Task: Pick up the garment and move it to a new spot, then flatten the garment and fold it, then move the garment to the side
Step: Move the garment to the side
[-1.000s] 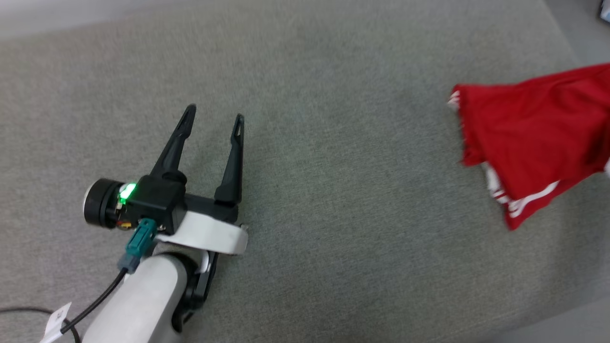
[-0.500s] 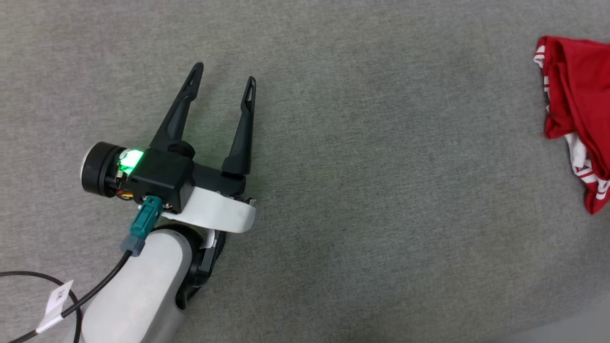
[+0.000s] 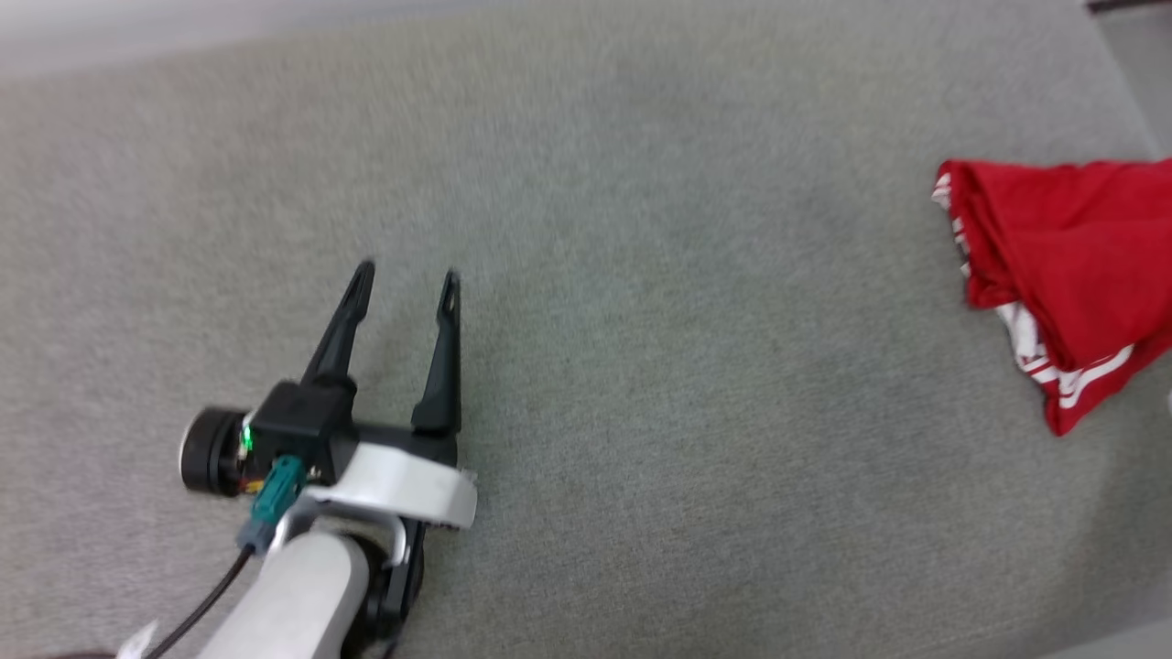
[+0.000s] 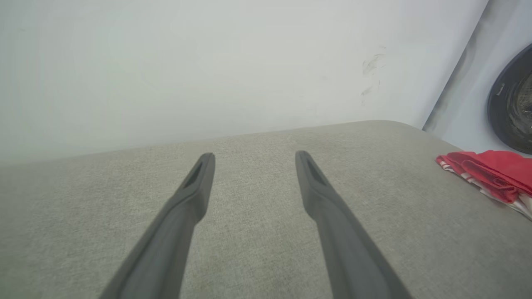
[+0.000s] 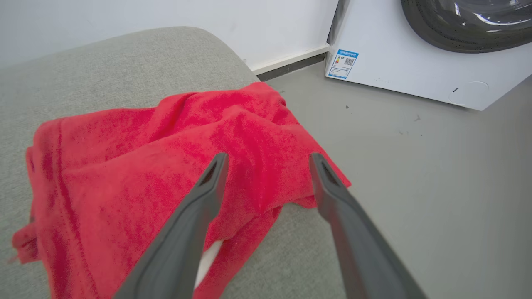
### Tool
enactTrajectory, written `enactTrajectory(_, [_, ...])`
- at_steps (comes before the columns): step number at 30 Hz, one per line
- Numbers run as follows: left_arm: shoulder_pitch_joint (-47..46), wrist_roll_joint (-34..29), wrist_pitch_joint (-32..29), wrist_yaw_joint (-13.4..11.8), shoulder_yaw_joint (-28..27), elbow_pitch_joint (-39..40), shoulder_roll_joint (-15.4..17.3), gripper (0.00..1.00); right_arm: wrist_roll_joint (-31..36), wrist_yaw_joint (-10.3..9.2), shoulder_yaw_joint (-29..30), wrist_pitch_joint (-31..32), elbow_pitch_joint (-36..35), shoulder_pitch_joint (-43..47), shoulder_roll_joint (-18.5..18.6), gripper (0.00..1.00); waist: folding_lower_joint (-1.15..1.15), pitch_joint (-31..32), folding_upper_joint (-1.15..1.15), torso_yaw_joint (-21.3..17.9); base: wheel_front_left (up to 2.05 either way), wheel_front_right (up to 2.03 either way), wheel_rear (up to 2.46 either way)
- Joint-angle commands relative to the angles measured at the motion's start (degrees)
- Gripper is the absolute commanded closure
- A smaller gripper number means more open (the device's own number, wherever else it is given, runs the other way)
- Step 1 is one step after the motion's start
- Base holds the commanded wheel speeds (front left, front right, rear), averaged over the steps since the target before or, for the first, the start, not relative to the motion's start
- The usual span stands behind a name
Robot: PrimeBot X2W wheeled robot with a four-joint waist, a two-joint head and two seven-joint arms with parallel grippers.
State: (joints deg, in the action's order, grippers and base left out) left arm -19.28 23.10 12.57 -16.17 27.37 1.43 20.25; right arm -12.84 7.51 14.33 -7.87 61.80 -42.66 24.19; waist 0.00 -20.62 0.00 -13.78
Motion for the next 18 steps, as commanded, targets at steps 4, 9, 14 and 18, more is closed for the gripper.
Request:
enactTrajectory(4, [5.4,2.1,1.0,-1.4,-1.3,-0.4,-0.4,0.0,-1.8,-0.04,-3.3,-1.2,-6.0,7.5,-4.3,0.0,0.0,8.4,0.0,0.5,0.0,0.0,0.0])
enactTrajectory(9, [9.0,3.4,1.4,-2.1,-2.4,-0.6,-0.4,0.0,-3.4,-0.04,-7.8,-0.5,-15.0,15.2,-7.8,0.0,0.0,11.6,0.0,2.2,0.0,0.0,0.0])
enactTrajectory(14, [11.2,4.5,1.7,-2.8,-3.3,-1.2,-0.5,0.0,-4.9,-0.04,-11.1,0.3,-23.5,21.1,-10.1,0.0,0.0,13.9,0.0,4.1,0.0,0.0,0.0])
enactTrajectory(18, [13.2,5.4,1.9,-3.2,-4.5,-1.9,-0.4,0.0,-5.0,-0.04,-13.2,1.3,-32.3,25.9,-12.7,0.0,0.0,15.8,0.0,6.4,0.0,0.0,0.0])
